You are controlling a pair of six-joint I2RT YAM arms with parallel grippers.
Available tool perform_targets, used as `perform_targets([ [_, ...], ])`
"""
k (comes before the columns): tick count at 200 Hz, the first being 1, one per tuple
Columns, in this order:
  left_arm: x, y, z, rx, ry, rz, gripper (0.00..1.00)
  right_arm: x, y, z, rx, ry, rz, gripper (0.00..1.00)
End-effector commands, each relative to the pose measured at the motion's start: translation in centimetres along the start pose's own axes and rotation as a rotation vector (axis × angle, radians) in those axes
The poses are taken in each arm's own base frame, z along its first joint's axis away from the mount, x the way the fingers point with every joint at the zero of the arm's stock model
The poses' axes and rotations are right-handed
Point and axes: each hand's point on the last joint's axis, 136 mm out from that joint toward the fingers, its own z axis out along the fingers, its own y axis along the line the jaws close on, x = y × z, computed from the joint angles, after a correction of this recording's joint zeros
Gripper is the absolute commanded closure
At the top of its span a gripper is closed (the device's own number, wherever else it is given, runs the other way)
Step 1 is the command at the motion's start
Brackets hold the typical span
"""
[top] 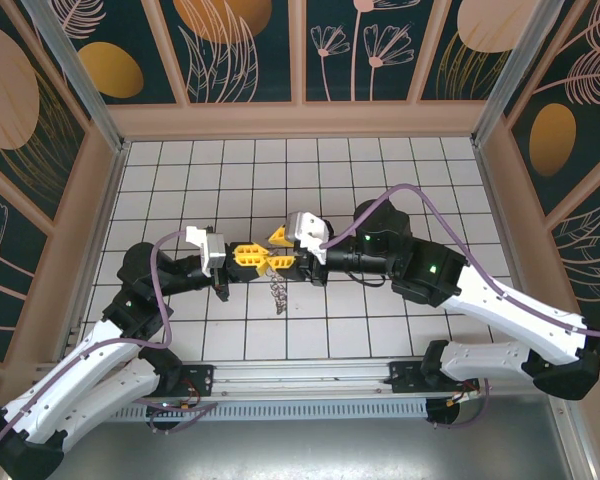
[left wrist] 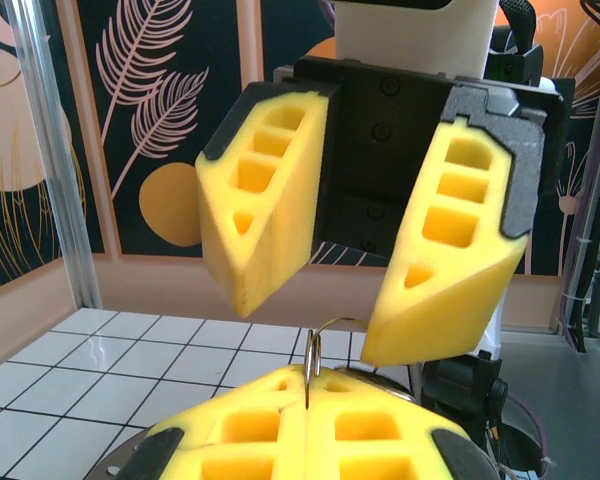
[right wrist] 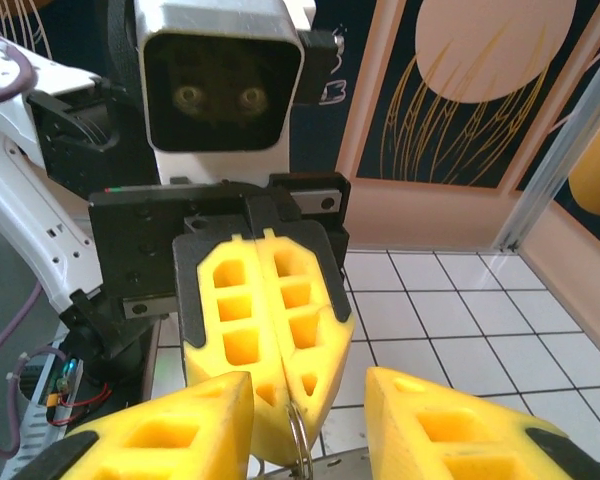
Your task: Put the keys on the keyring
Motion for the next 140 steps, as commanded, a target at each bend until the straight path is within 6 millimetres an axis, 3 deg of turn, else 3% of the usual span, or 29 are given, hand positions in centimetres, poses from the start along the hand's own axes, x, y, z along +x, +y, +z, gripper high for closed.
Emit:
perform_targets([
  [1,-1.4,-0.4,-0.1,0.007,-0.036,0.052,1.0,0.0,-0.4,-0.2,0.028,0.012,0.003,0.68],
  [53,-1.6,-0.5,-0.2,0.007,-0.04,0.054,1.0,0.9,-0.7,-0.5,0.06,0.039,0.008,0.74],
  [140,-1.7,-0.3,-0.2,-0.008,-0.037,0.065,1.0,1.7,-0.9,-1.1,0.08,0.065,0.031,0.74],
])
